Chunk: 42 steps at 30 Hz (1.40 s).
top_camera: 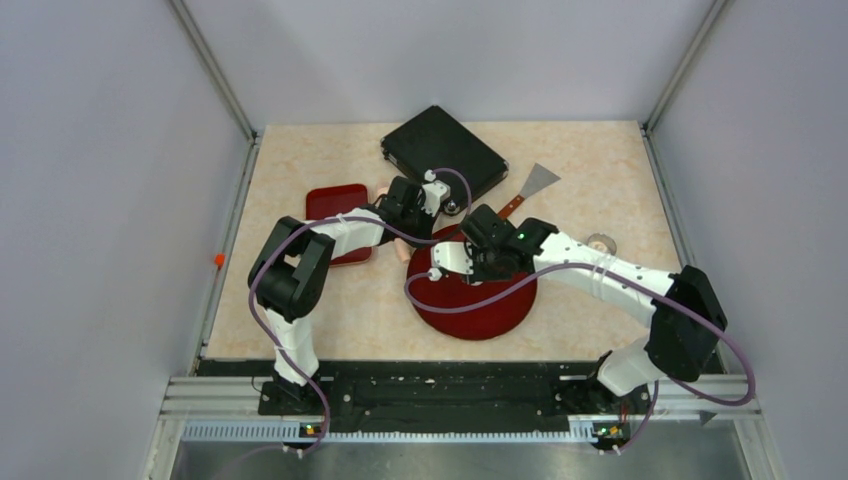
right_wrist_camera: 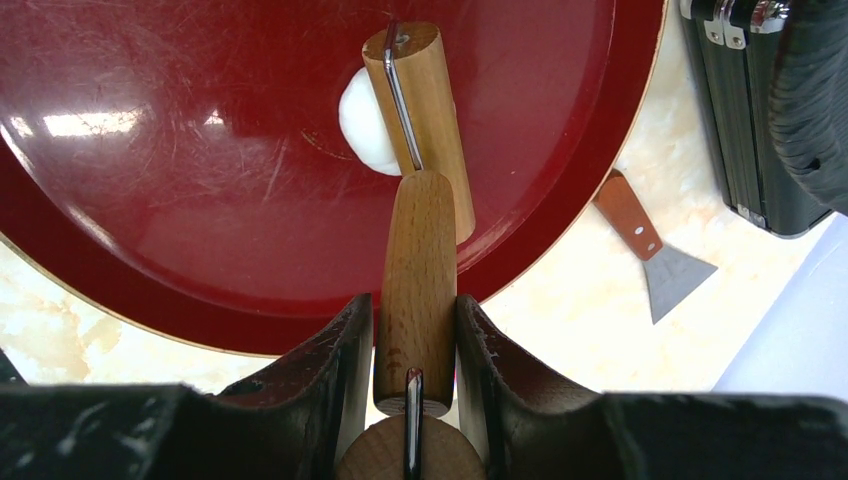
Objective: Roll out the dumpling wrappers from the dough
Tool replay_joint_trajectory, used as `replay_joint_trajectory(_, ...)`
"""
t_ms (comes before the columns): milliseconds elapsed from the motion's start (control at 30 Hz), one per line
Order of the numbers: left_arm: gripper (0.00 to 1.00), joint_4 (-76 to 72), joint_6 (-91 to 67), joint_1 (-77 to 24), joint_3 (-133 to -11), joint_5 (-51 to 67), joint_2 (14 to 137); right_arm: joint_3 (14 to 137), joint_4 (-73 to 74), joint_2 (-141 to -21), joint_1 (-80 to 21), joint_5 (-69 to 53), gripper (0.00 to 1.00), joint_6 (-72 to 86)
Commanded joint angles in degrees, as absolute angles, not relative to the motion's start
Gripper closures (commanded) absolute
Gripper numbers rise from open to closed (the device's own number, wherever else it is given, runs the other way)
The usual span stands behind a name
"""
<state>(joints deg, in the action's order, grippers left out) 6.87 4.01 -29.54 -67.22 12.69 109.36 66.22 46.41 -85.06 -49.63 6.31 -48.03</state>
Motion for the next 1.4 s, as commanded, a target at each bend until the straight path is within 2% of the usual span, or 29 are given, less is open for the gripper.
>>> replay_joint_trajectory(0,1.0,4.92,3.83,-29.05,-65.96,5.5,108.68,62.52,57.3,-86.14,-51.92,-8.1,1.0,-46.58)
replay_joint_trajectory(1367,1.0,4.82,3.87,-29.06,-65.89,5.36,108.7,61.94,59.0,-84.97,-53.02,-7.97,1.0,-46.67)
